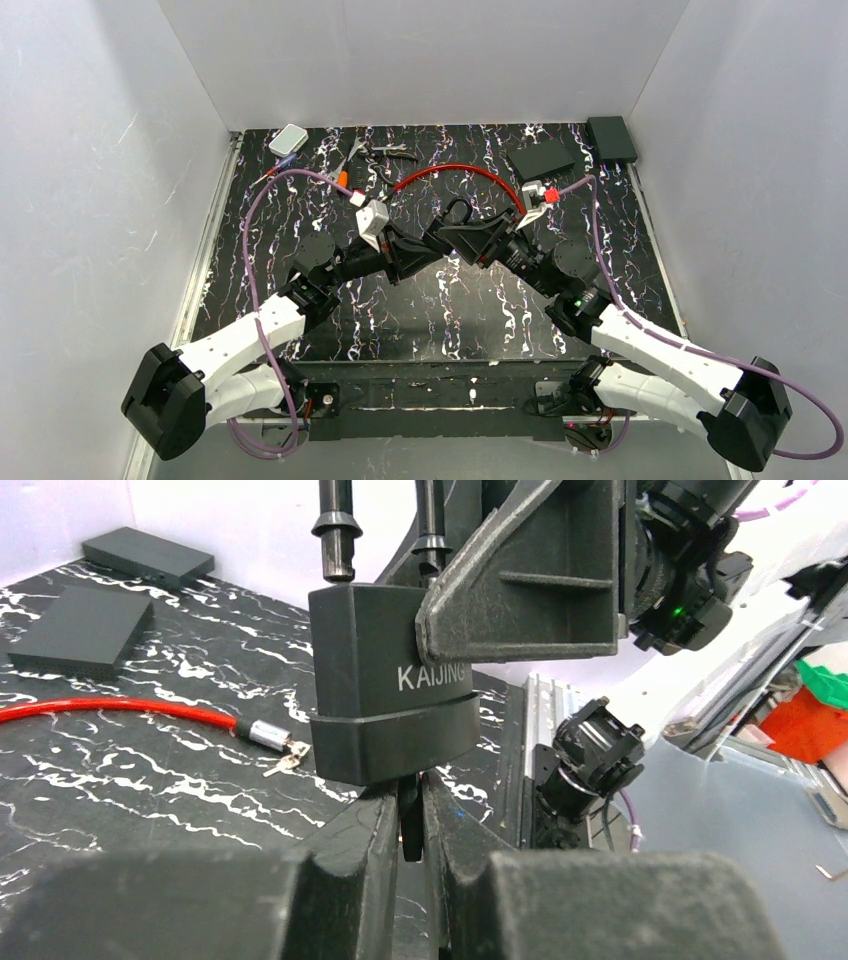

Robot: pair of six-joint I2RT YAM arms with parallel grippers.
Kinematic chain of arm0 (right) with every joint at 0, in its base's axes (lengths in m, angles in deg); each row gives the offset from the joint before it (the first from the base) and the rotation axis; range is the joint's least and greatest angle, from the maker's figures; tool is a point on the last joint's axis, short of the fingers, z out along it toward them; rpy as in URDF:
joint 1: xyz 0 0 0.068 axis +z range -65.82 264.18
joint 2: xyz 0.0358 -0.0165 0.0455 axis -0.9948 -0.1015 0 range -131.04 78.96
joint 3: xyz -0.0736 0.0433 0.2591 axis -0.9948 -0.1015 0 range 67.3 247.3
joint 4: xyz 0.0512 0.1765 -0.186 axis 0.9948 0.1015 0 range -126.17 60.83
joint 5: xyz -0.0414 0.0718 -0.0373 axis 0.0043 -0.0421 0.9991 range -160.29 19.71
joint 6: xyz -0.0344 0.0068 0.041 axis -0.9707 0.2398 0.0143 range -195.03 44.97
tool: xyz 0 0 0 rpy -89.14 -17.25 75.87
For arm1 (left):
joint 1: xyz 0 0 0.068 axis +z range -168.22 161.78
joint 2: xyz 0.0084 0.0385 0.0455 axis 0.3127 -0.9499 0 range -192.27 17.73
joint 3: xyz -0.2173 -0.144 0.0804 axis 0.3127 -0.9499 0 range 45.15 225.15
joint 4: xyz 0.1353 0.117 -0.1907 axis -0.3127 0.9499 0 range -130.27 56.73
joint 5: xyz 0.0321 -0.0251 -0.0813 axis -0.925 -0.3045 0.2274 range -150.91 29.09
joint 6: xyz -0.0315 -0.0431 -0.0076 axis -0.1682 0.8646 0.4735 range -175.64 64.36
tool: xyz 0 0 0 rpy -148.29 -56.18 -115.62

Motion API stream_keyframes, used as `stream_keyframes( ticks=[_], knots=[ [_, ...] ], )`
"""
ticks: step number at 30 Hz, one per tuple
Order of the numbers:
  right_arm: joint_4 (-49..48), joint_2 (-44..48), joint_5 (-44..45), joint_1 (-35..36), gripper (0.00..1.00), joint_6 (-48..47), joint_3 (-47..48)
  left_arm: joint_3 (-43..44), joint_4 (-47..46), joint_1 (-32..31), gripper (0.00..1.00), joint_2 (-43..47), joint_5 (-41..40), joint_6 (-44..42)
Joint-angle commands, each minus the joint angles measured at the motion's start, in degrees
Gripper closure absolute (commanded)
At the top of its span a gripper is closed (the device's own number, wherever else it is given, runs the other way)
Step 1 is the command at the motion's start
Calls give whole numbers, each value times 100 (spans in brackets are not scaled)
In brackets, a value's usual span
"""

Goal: Unlock with the key

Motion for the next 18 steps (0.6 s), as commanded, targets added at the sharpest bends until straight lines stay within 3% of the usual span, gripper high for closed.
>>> stream_keyframes(
  ticks=[1,9,14,16,18],
  knots=[
    [-704,41,22,25,99,242,78,156,430,-15,100,167,-614,-661],
    [-704,-16,22,25,99,273,88,106,681,-70,99,304,-948,-1171],
    [-580,12,42,25,99,197,155,58,686,-70,48,391,-760,-1363],
    [-468,78,85,25,99,122,185,35,698,-70,35,439,-563,-1494],
    [-352,166,125,25,99,45,207,17,723,-70,29,458,-332,-1653]
  ],
)
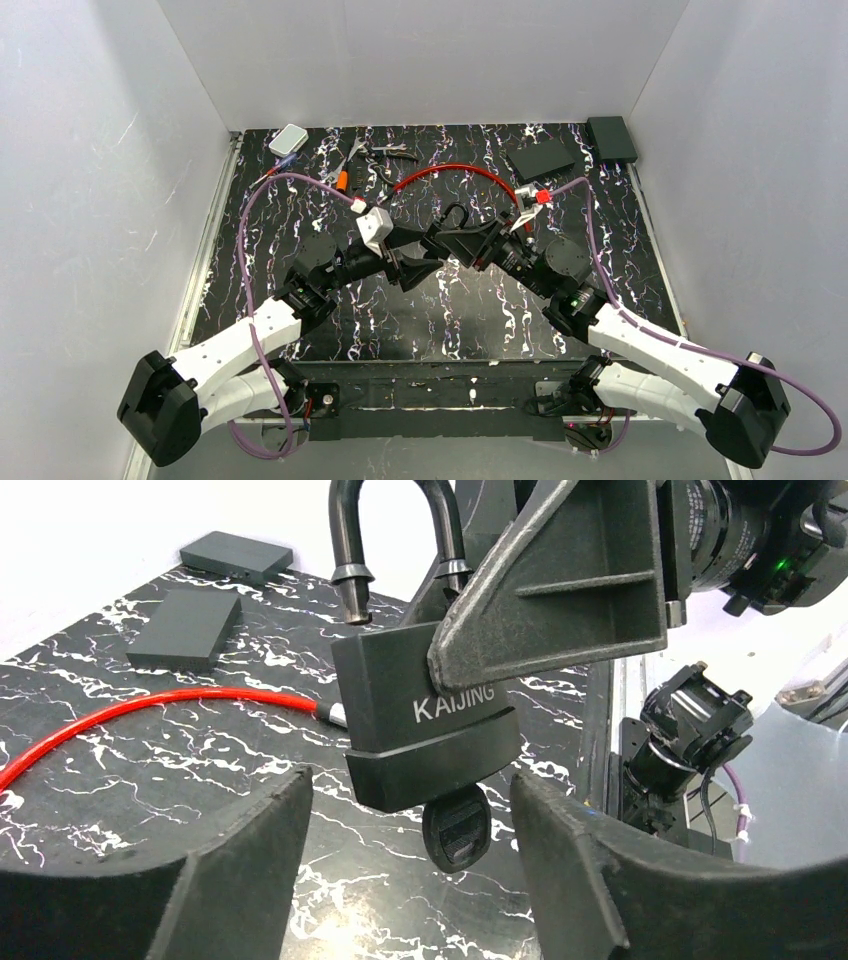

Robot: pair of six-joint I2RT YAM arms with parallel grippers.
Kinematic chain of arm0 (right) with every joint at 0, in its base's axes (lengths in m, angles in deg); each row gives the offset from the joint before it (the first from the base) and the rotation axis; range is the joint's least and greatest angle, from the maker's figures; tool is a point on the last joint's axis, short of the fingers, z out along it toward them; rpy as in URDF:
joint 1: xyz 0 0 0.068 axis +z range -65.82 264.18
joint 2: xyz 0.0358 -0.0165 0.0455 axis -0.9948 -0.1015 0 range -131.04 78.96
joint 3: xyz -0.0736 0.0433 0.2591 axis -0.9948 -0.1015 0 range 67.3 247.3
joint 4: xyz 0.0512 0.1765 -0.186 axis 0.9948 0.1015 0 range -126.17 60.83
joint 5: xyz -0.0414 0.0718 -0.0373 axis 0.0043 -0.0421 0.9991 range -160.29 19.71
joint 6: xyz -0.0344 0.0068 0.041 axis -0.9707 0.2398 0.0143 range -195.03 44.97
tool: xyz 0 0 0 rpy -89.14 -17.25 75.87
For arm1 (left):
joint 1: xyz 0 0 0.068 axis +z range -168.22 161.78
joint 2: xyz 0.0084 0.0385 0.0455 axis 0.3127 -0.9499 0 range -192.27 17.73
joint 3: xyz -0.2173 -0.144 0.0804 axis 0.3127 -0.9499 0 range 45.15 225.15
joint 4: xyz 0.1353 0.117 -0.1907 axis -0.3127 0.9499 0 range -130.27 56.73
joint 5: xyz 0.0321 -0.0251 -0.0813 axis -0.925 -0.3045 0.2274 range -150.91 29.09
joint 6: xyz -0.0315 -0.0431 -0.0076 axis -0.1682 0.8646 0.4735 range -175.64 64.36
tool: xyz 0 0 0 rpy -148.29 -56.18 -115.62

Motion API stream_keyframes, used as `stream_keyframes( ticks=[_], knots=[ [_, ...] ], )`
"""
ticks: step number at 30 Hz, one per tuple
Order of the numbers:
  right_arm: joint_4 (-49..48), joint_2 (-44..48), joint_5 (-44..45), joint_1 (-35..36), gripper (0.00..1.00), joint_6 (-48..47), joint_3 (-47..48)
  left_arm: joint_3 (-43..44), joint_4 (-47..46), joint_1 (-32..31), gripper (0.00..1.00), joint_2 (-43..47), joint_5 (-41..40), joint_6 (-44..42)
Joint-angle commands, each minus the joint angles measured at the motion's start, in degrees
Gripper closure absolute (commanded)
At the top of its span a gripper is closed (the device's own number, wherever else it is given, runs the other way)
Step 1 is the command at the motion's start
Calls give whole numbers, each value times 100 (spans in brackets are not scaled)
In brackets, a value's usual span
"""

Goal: Unlock with the key

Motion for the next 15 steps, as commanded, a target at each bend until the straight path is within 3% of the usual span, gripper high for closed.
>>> stream_keyframes(
  ticks=[1,6,15],
  knots=[
    [-454,335,36,29,99,-111,299,5,-25,24,26,219,321,-463],
    [-252,431,-156,29,99,-292,421,24,-7,24,21,235,437,-346],
    [-289,217,-1141,29,99,-509,668,282,-84,24,21,-90,1397,316]
  ],
)
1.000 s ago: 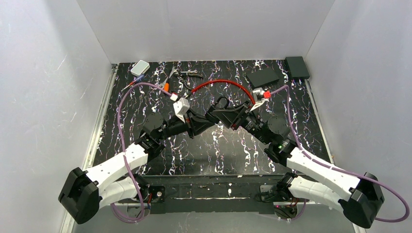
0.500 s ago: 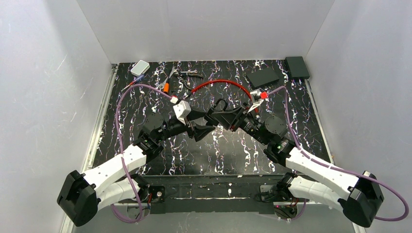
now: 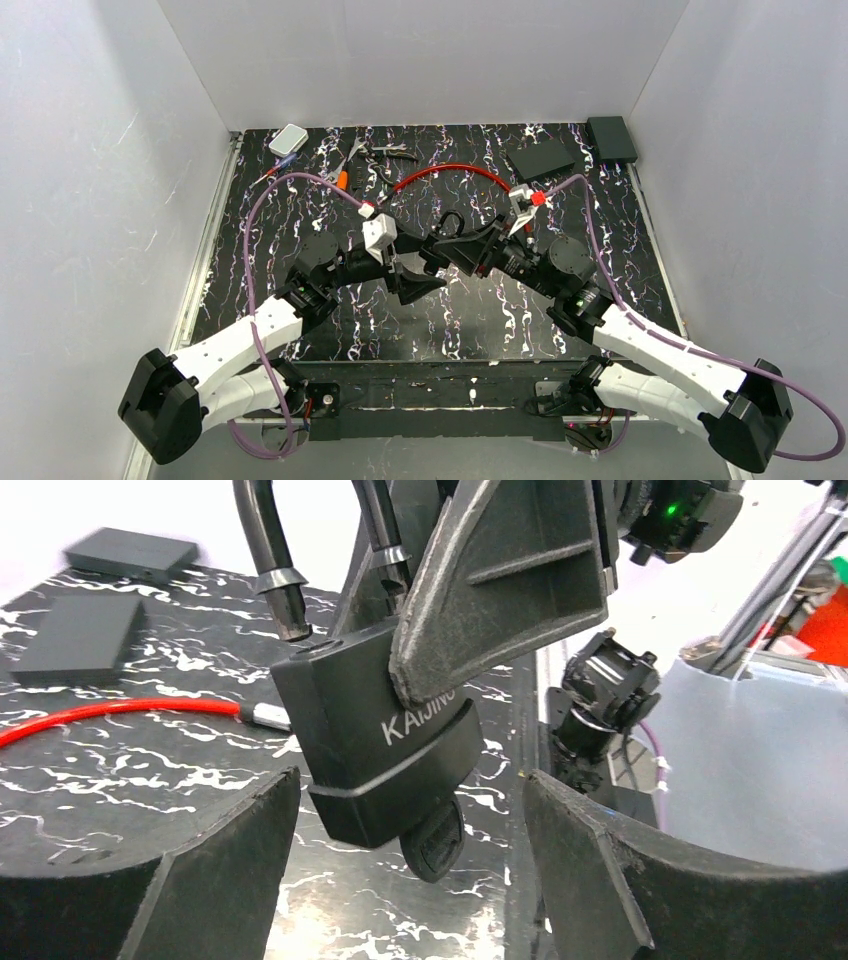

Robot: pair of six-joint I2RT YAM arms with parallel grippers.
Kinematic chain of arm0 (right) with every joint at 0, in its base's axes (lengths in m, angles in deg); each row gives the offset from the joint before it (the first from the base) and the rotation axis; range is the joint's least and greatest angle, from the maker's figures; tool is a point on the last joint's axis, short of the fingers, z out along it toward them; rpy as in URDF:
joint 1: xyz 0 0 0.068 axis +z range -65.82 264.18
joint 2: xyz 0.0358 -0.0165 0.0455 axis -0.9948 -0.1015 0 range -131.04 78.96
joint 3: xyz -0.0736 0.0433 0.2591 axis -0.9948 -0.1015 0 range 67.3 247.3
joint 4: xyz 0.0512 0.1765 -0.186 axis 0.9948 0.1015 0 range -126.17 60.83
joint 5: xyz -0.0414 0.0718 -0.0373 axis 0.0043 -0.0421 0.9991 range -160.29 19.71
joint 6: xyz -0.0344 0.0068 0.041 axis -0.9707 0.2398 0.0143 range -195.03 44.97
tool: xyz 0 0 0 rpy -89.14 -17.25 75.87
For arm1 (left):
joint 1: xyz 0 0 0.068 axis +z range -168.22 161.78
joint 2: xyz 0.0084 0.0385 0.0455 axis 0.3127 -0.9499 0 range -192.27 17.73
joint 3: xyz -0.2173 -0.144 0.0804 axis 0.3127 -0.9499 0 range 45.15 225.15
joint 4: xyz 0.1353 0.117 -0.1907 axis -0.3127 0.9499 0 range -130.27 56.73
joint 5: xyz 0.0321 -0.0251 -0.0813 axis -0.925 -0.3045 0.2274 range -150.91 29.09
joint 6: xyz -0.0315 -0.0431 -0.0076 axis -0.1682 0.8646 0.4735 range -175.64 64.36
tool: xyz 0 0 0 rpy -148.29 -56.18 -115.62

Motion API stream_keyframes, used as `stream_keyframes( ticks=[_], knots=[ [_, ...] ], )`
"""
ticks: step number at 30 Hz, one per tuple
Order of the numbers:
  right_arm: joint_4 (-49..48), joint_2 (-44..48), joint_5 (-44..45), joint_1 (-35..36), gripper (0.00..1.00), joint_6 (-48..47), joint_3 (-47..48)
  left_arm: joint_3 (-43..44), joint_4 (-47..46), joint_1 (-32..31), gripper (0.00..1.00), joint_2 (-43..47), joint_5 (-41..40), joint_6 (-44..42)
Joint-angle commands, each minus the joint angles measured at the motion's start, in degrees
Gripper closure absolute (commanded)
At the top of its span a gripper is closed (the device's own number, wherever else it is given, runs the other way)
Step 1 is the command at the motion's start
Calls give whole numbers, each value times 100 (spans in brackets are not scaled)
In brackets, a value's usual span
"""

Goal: Unlock with the key

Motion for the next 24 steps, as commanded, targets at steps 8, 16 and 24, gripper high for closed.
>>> stream_keyframes(
  ticks=[8,16,24],
  knots=[
    [-711,-90,-1454,14,99,-657,706,208,-365,9,35,-43,713,566],
    [-320,20,-1263,14,99,-1108,684,163,-559,9,51,-37,632,847],
    [-31,32,-1311,18,99,-1417,777,180,-689,9,91,-140,702,1051]
  ],
)
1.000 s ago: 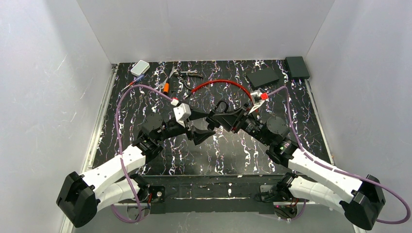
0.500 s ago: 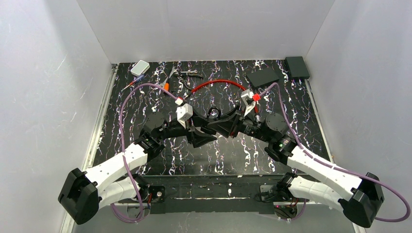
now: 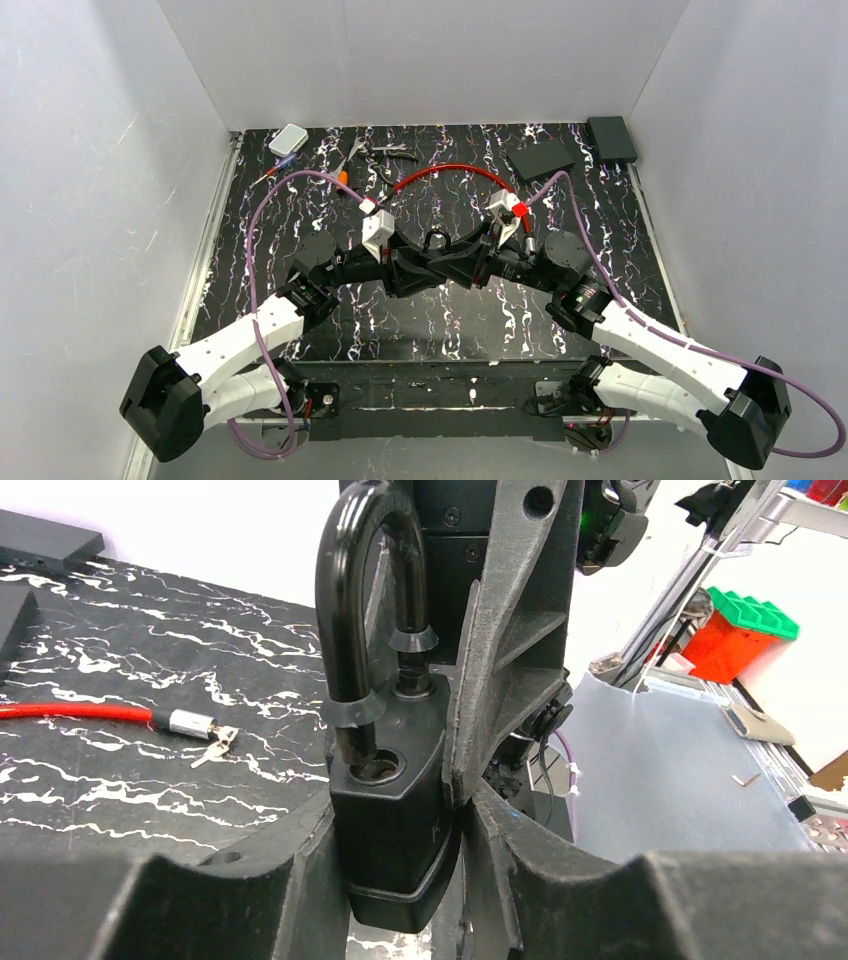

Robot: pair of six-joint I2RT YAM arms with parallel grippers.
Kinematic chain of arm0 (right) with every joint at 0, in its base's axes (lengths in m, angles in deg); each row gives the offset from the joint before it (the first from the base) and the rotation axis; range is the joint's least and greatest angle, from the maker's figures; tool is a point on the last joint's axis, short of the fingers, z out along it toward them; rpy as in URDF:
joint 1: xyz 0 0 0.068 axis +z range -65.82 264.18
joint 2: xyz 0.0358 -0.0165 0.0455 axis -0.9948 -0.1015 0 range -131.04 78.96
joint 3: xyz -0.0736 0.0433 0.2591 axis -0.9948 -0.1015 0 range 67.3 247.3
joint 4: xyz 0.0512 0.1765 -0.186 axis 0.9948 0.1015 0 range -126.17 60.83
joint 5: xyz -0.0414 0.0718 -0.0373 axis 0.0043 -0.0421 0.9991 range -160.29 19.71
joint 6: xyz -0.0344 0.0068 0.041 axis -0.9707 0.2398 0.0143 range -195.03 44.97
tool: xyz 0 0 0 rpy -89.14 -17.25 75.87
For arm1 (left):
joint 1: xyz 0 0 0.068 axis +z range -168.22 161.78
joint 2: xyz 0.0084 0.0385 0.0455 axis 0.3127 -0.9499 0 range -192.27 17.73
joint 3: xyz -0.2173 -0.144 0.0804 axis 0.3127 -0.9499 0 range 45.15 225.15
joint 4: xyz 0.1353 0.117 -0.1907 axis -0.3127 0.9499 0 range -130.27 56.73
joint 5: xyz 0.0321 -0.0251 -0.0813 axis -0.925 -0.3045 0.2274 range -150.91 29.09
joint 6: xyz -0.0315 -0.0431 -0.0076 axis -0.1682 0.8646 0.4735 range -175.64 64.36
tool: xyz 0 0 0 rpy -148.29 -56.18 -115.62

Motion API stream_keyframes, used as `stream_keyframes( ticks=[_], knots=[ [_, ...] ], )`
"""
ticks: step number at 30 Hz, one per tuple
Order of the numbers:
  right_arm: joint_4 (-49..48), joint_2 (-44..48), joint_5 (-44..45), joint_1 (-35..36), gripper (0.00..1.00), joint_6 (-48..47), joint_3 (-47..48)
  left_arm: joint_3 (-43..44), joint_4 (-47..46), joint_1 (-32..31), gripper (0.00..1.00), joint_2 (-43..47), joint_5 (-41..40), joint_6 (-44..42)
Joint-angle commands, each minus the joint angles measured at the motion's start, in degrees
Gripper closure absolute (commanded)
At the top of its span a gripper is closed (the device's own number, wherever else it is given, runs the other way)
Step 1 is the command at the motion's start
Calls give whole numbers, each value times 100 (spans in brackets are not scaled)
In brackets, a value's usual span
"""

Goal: Unlock with the key

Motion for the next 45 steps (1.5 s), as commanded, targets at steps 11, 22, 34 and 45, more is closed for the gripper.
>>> stream_keyframes(
  ticks=[11,22,34,45],
  knots=[
    [546,360,1181,14,39,-126,638,147,-226,4,100,-139,-197,-59],
    [2285,1027,2650,14,2,-528,1426,168,38,4,100,-122,-441,-323],
    [3849,593,3031,14,19,127,1899,179,352,4,100,-79,-977,-627],
    [4270,439,2665,14,44,245,1422,37,402,10,100,276,-1777,-796]
  ],
)
